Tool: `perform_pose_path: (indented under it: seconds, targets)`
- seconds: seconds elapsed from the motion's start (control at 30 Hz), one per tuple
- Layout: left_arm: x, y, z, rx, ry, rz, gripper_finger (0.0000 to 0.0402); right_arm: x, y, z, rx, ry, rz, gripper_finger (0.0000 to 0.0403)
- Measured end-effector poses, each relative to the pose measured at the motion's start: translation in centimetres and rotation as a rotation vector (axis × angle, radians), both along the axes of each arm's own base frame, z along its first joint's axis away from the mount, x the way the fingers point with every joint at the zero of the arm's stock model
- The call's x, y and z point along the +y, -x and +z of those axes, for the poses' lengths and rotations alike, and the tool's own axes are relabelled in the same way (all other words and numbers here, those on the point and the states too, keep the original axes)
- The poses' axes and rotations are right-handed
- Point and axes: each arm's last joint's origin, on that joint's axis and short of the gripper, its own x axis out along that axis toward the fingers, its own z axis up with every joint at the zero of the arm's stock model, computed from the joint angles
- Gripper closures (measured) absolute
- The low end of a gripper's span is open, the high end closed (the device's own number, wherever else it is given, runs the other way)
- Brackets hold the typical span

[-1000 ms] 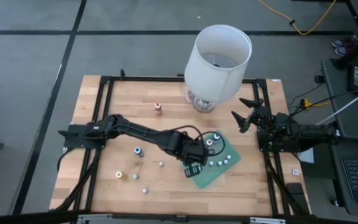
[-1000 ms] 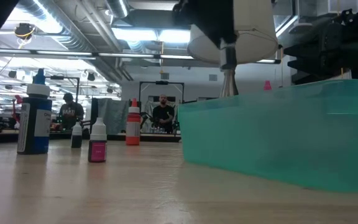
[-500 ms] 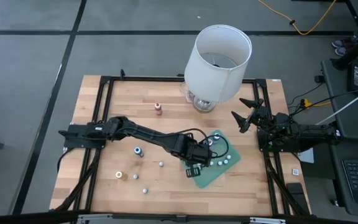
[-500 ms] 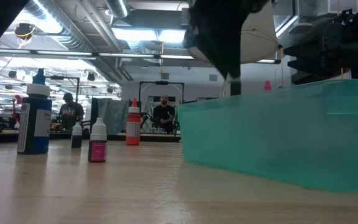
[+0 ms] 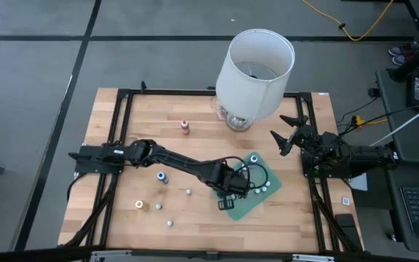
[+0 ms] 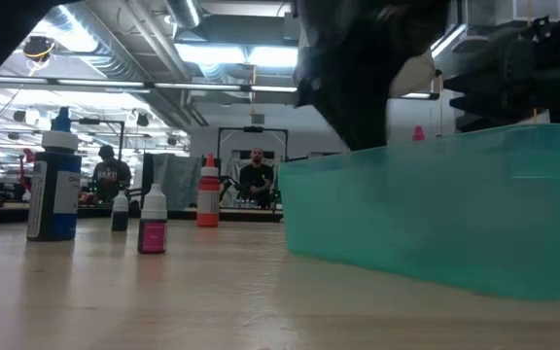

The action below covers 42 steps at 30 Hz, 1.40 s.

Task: Pick & Place food coloring
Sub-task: Put the small black food coloring bottle into the green bin

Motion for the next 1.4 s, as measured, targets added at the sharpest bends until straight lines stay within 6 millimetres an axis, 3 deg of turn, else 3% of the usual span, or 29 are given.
perform_pose_path:
  seconds: [0.23,0.57,1.17,1.4]
  targets:
    - [-1.5,-0.8,-0.6,-0.064,0.081,-0.042,0.035,0.0,0.0,-0.2,0.021,0.0,0.0,0.0006]
    - [-3.0,-0.8,-3.1,-0.006,0.1,-0.066,0.035,0.0,0.0,-0.3,0.028,0.0,0.0,0.0006]
    - [-2.5,-0.9,-3.0,0.004,0.126,-0.063,0.0288,0.0,0.0,-0.3,0.031,-0.001,0.0,0.0006]
    - [-1.4,-0.8,-1.5,0.023,0.092,-0.04,0.026,0.0,0.0,-0.3,0.03,-0.001,0.0,0.0006]
